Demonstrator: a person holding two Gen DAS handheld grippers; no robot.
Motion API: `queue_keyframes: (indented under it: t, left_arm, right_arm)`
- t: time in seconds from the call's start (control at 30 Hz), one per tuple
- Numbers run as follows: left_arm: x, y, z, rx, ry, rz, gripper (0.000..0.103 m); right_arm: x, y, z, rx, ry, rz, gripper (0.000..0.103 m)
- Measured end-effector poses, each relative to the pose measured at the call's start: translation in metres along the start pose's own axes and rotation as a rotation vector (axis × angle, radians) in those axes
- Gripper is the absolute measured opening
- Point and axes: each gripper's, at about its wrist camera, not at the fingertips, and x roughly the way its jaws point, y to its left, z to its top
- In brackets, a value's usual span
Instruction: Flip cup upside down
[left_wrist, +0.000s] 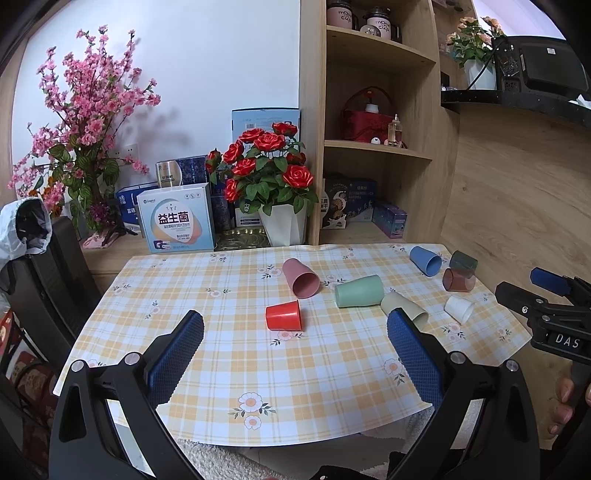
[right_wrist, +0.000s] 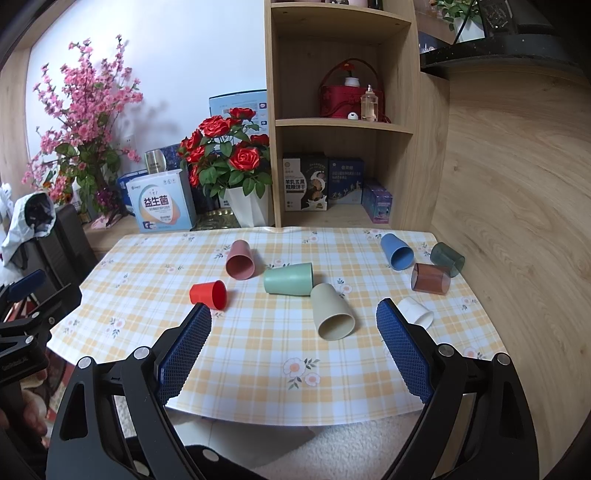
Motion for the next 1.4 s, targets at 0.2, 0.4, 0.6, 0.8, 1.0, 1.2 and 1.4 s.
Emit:
queue_keyframes:
  t: [0.2,0.4,0.6,0.8,1.0,1.2,1.4]
  left_arm:
    - [0.001,0.002,-0.001,-0.001,0.004,0.003,0.097]
    - [0.000,0.002,-0.001,0.000,0.005,0.002,0.097]
    - [0.000,0.002,0.000,-0.001,0.005,0.004,0.097]
    - [0.000,0.002,0.000,0.000,0.006,0.003,0.097]
    - [0.000,0.002,0.000,-0.002,0.008,0.003,0.097]
    - [0.002,0.003,-0.006,-0.011,0.008,-0.035,0.097]
    - [0.007,0.008,-0.006,-0.043,0.025,-0.090,0.097]
  right_arm:
    - [0.000,0.000,0.000,0.001,0.001,0.000,0.088]
    - [0.001,0.000,-0.002,0.000,0.001,0.001,0.088]
    - [0.001,0.000,-0.002,0.000,0.002,0.000,0.088]
    - [0.002,0.001,-0.004,0.001,0.003,0.001,0.088]
    - [0.002,0.001,-0.003,0.001,0.005,0.002,0.088]
    - [0.009,0.000,-0.012,0.014,0.026,0.030,0.088]
    - [0.014,-0.006,-0.013,0.036,0.020,0.054,0.088]
